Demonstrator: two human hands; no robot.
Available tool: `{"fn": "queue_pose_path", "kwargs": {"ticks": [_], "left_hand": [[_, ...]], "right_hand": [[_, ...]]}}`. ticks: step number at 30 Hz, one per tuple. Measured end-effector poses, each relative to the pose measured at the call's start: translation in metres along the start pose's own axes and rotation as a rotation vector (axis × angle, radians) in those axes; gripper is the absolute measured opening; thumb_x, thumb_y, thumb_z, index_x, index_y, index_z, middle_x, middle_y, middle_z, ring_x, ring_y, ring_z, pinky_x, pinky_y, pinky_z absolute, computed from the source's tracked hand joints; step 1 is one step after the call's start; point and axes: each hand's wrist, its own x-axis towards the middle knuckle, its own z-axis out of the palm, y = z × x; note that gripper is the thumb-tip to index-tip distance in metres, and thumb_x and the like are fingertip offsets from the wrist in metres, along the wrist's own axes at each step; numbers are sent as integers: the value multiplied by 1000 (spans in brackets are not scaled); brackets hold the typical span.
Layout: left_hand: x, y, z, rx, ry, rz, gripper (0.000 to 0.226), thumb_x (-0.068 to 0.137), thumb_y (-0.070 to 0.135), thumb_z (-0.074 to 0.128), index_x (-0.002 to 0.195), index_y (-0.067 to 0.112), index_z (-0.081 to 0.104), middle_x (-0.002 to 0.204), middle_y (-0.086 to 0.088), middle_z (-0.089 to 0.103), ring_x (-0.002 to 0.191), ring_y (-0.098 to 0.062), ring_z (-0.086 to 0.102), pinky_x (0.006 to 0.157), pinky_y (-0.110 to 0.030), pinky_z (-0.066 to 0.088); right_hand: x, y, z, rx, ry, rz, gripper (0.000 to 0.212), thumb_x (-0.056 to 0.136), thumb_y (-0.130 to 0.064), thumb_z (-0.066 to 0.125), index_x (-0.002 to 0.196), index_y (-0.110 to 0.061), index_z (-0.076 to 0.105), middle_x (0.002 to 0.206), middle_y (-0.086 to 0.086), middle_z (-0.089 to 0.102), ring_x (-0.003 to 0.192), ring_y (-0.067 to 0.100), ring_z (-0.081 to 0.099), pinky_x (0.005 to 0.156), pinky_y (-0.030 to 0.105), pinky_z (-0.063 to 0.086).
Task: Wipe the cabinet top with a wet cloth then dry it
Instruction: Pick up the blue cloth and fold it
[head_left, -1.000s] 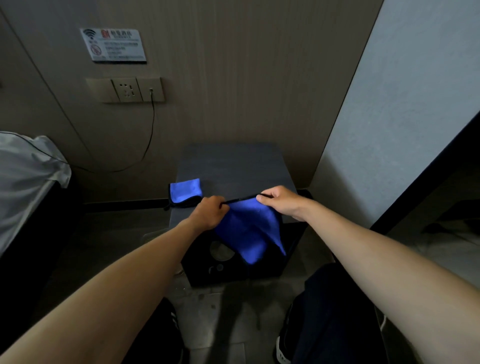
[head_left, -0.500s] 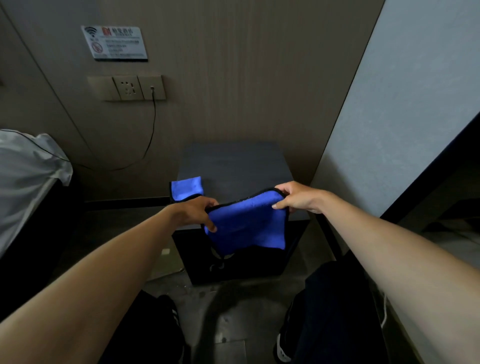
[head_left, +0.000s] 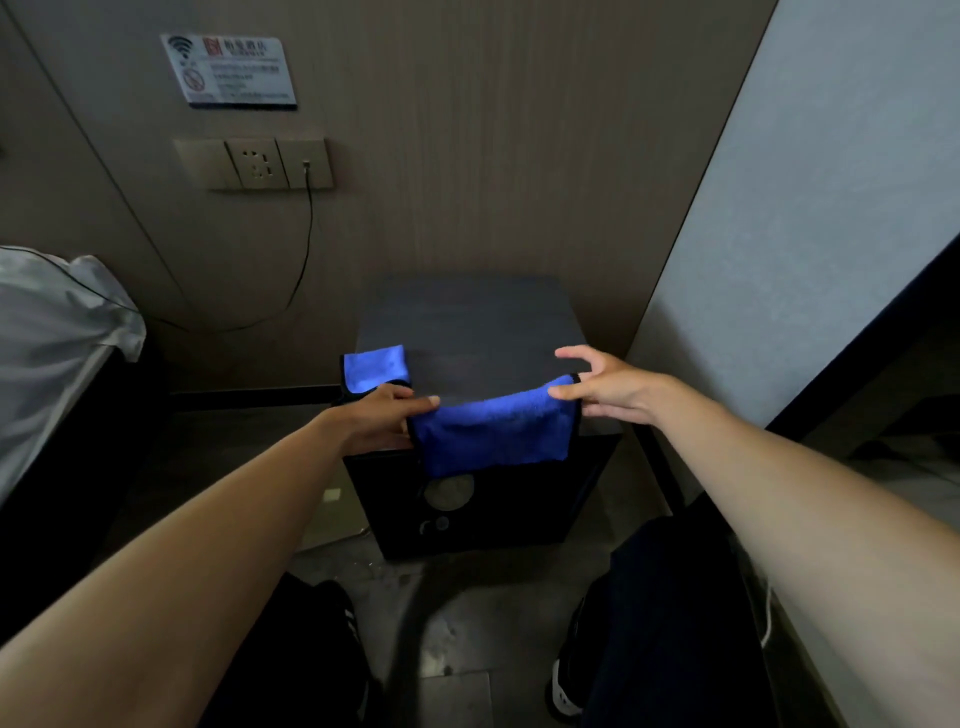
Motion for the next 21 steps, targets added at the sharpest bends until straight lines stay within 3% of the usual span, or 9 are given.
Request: {"fn": "queue_pose_path", "kwargs": {"ticks": [2,4,6,8,11,14,17,21], "left_hand": [[3,-4,-3,12,75,29,41,78,10,80,105,20,51,80,-3,59,65,-14,61,53,-30,52],[3,-6,-6,163,123,87,67,69,0,84,121,22,47,87,-7,51,72,-15,58,60,-29,53],[6,-9,-9,259,125,141,65,65,-16,79,116,15,53,80,-8,50,64,-9,57,61,-26,53],[6,-9,-8,308,175,210,57,64,-25,74,107,9,57,74,-5,51,53,1,56,56,-17,52],[5,-9,-7,384,247,300,39,69,-15,77,99,6,67,69,-5,57,53,5,56,58,-9,48],[10,-10,-9,386,268,295,19,75,0,80,89,10,73,73,-13,63,61,-9,57,62,-20,50],[14,-7,-7,394,306,297,11,76,12,82,79,18,73,70,-5,66,69,-13,60,71,-27,50],[18,9,6,336,325,373,18,85,5,71,78,19,61,73,0,62,73,-11,56,71,-22,45]], "right_hand": [[-3,-1,-1,-65,-14,-45,72,73,1,81,130,-35,55,117,10,61,104,14,62,80,29,51],[-4,0,-3,-121,-24,-80,70,71,12,78,123,-32,61,112,13,65,100,19,63,84,34,54],[-5,2,-4,-187,7,-119,67,68,16,77,112,-33,66,112,13,66,102,23,64,92,38,54],[-6,3,-4,-259,118,-153,61,67,13,79,106,-32,67,108,9,66,99,22,64,90,36,55],[-7,5,-4,-324,265,-217,46,67,5,83,99,-26,71,96,2,68,90,17,64,80,28,53],[-6,6,-5,-418,331,-260,27,71,0,82,87,-21,75,79,-1,70,71,11,62,71,21,49],[-3,5,-5,-507,374,-269,17,80,-4,77,78,-20,73,69,-3,69,57,9,65,62,21,52],[2,3,-2,-827,390,-265,12,89,-17,67,82,-25,64,75,-6,62,75,16,62,72,26,48]]}}
